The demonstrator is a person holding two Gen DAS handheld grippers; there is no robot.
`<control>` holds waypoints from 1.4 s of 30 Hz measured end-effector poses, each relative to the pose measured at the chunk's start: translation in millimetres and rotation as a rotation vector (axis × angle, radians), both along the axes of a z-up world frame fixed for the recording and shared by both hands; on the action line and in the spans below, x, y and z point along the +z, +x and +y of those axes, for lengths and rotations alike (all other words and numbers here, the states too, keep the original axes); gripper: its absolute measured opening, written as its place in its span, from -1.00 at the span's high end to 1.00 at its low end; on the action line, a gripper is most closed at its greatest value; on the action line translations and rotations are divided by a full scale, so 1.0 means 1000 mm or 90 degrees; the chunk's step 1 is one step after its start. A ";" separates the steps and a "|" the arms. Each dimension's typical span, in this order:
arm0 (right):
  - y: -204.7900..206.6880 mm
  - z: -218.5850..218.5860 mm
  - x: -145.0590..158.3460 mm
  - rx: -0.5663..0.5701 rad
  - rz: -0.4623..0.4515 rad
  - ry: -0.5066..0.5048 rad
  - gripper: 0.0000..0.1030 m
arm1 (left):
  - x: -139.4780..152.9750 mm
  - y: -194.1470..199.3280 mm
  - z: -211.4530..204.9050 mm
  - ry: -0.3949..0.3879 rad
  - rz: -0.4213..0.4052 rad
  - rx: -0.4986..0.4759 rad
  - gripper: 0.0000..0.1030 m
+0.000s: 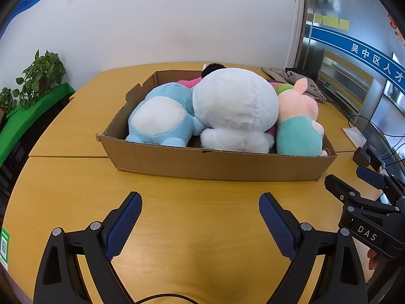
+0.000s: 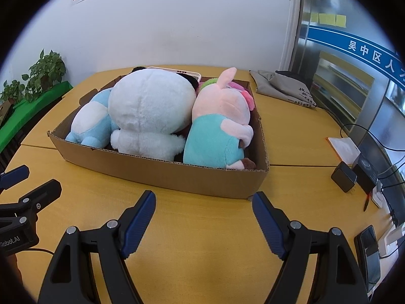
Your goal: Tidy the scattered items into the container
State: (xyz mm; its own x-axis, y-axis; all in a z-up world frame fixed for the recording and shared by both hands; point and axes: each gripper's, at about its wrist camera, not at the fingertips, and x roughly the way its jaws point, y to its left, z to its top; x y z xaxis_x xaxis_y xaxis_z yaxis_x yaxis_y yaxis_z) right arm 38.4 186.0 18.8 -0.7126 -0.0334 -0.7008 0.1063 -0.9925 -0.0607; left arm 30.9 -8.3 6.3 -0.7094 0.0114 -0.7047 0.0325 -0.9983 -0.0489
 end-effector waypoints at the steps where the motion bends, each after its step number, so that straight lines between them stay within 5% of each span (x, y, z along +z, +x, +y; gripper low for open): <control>1: 0.002 0.000 0.000 0.000 0.000 0.000 -0.53 | 0.000 0.001 0.001 -0.001 0.000 -0.001 -0.87; 42: 0.012 -0.003 0.006 -0.003 0.010 0.005 -0.53 | 0.003 0.008 0.010 -0.026 0.009 0.001 -0.99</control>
